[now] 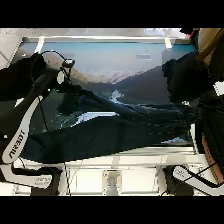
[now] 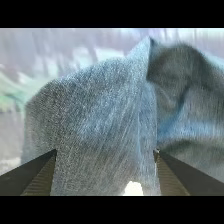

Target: Fold the clothes and pants, and hang the long-sleeved shirts on hangers.

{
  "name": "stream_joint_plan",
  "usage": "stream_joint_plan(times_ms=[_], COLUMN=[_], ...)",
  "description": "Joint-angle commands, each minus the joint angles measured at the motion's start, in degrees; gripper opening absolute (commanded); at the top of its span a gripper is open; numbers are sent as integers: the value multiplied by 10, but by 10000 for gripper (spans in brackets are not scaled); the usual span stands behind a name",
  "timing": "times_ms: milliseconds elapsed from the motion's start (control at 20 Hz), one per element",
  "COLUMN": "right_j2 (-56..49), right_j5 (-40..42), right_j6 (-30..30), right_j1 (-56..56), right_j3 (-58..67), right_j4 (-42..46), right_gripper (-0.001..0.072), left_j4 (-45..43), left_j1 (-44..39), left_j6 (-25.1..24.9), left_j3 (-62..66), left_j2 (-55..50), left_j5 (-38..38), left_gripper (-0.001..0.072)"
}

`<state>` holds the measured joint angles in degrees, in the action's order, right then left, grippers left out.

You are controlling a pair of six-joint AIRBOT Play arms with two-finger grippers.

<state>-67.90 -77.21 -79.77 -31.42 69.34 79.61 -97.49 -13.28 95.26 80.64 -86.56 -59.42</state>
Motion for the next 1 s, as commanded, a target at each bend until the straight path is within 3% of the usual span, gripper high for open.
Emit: stream_joint_plan(times_ms=[0, 150, 300, 400, 500, 600, 700, 800, 900, 950], right_j2=[-2, 11, 16, 16, 16, 16, 16, 16, 16, 16], right_j5=[52, 29, 16, 16, 16, 15, 15, 14, 10, 7], right_j6=[-8, -7, -7, -6, 0, 14, 14, 14, 15, 15], right_j1=[0, 0, 0, 0, 0, 0, 0, 0, 0, 0], right_j3=[10, 29, 16, 4, 2, 2, 2, 2, 2, 2], right_j4=[5, 63, 45, 20, -21, -45, -53, -55, -58, -59], right_gripper=[337, 336, 337, 336, 336, 336, 337, 336, 337, 336], left_j4=[-2, -2, 6, 52, 165, 298, 423, 517, 603, 650], left_j1=[27, 97, 179, 226, 277, 321, 342, 344, 344, 345], left_j6=[45, 67, 145, 205, 208, 163, 59, -7, -47, -68], left_j3=[17, -12, -184, -316, -409, -462, -480, -480, -480, -479], left_j2=[69, 188, 306, 368, 394, 383, 347, 294, 235, 206], left_j5=[17, -23, -68, -43, 15, 81, 134, 171, 195, 202], left_gripper=[700, 699, 699, 699, 699, 699, 699, 694, 526, 517])
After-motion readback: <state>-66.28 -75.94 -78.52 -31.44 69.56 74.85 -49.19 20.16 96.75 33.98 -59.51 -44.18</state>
